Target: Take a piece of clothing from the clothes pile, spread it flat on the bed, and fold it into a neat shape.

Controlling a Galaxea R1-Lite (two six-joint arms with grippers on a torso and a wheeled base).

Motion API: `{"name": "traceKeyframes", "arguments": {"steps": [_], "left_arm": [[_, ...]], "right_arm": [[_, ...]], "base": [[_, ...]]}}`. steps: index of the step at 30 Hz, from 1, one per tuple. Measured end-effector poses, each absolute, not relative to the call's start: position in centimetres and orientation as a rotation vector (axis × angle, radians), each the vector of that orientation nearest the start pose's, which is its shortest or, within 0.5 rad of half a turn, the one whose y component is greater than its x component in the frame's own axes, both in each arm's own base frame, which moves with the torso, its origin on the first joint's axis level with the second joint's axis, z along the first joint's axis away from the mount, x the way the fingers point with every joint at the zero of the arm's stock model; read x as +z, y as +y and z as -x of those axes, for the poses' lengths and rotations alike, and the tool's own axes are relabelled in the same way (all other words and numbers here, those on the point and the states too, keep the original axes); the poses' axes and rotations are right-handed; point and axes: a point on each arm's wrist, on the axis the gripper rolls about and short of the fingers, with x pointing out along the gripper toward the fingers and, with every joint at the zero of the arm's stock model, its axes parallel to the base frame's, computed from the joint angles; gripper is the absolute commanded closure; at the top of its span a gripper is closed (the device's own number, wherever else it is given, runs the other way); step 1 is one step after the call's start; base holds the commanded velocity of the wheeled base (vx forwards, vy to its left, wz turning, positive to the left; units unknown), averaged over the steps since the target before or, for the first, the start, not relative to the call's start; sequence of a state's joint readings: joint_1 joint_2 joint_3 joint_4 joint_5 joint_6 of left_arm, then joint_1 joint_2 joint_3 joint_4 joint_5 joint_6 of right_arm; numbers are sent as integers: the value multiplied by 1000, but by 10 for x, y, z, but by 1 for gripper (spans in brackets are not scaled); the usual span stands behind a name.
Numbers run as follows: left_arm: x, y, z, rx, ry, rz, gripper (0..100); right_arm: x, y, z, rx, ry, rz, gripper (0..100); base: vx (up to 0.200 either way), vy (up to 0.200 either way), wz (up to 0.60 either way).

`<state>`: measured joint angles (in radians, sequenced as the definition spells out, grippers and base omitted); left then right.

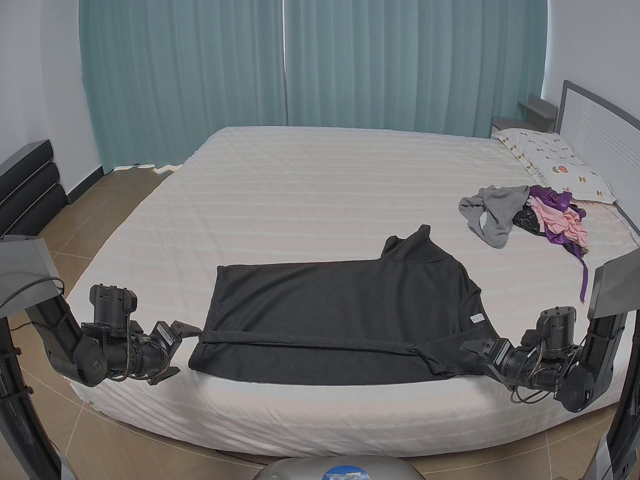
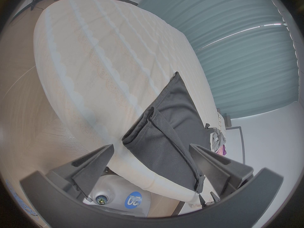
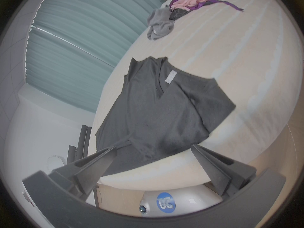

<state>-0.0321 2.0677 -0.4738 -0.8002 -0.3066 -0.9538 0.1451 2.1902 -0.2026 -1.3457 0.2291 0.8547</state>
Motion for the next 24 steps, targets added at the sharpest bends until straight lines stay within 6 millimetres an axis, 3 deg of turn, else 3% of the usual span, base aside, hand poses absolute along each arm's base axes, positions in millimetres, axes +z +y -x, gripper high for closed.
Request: {"name": "traceKeyframes", "arguments": {"steps": [13,24], "left_arm": [[15,-16,-285,81,888,1002,0],[15,-16,-285,81,888,1002,0]], "right_arm": [[8,4,-268,87,643,-833,0],[-16,1,-284,114,688,-813,0]], "base": [[0,0,0],[0,0,0]]}}
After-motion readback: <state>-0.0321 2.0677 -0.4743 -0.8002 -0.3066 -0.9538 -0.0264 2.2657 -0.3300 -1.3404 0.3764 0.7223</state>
